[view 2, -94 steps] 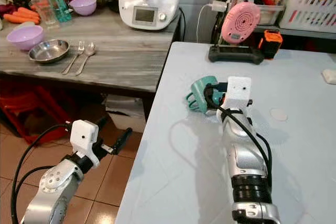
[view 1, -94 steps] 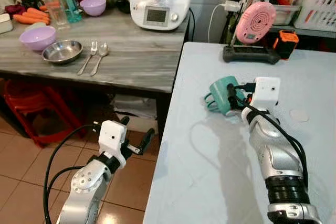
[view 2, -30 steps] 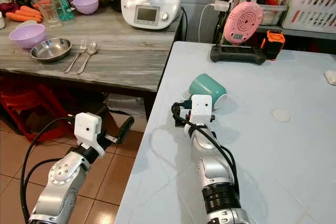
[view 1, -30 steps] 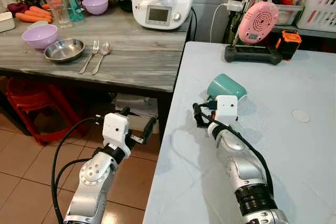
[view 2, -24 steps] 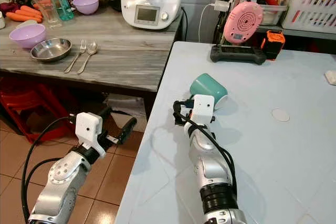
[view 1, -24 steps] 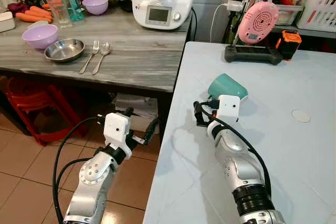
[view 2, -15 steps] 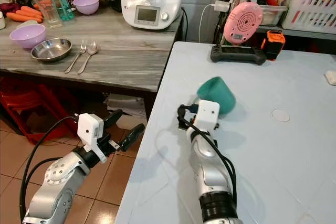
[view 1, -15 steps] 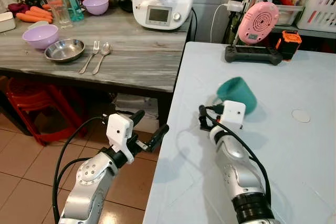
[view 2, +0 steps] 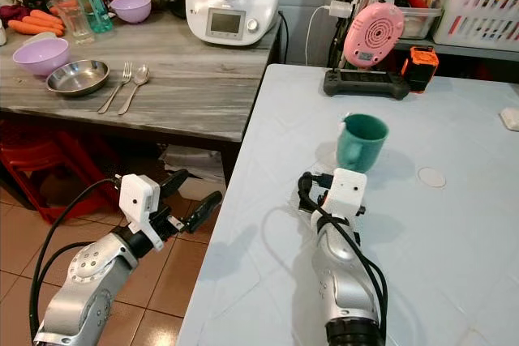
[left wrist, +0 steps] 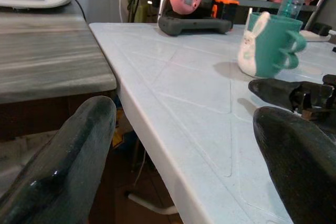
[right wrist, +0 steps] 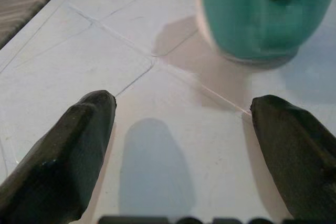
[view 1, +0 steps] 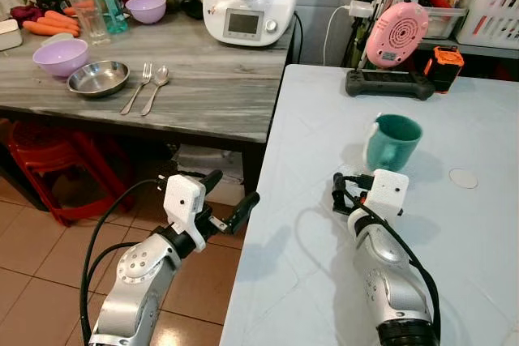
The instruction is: Setting the table
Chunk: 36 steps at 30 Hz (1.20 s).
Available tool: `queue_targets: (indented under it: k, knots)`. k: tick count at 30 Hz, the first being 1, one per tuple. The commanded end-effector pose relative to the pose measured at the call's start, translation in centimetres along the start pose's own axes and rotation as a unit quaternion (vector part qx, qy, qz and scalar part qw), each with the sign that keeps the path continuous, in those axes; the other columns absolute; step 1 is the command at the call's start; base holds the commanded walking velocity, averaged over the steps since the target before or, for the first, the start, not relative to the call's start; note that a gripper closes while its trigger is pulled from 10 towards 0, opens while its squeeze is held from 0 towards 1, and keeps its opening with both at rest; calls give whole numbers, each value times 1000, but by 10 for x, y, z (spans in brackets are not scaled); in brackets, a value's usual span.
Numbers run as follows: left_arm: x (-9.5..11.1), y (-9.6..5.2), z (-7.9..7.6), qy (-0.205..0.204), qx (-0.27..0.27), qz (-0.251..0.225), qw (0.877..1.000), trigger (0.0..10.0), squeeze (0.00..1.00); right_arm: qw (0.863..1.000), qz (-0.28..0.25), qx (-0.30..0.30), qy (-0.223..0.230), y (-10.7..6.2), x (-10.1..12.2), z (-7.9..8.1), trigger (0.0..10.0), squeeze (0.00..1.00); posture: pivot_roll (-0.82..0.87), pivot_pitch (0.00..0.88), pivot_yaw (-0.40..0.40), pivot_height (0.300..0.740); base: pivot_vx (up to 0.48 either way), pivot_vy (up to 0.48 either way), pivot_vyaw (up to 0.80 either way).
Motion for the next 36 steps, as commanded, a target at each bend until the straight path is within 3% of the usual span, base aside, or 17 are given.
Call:
queue_targets:
  k: [1, 8, 13, 16, 26, 36]
  knots:
    - [0, 1, 2, 9, 3, 2, 1000, 10000, 0, 1000, 1, 2, 1, -2, 1, 5, 10000, 0, -74, 33, 28, 740, 0, 0, 0]
    - [0, 2, 4, 13, 9, 1, 1000, 10000, 0, 1000, -2, 14, -19, 0, 3, 9, 10000, 0, -72, 23, 28, 740, 0, 0, 0]
    - [13, 5, -8, -39, -31, -30, 998, 10000, 0, 993, -32, 32, -107, -3, 9, 13, 10000, 0, -71, 20, 22, 740, 0, 0, 0]
    - [14, 4, -9, -30, -39, -33, 998, 10000, 0, 991, -42, 31, -122, -4, 11, 13, 10000, 0, -71, 20, 22, 740, 0, 0, 0]
    - [5, -2, -9, -28, -47, -15, 998, 10000, 0, 985, -94, 31, -143, -18, 30, 7, 10000, 0, -79, 22, 20, 740, 0, 0, 0]
    - [0, 0, -9, -21, -40, -5, 999, 10000, 0, 977, -120, 83, -155, -34, 40, 14, 10000, 0, -99, 14, 23, 740, 0, 0, 0]
Point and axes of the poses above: a point about 5 cm out from each wrist's last joint towards the gripper, its own y axis pointing out of the wrist towards the gripper, its own x axis along the axis of the wrist's last joint, z = x × y, the point moved 2 cm from there along y, pointing out of the wrist towards the gripper, and after that the axes turned 10 degrees about y, right-handed, at the moved point
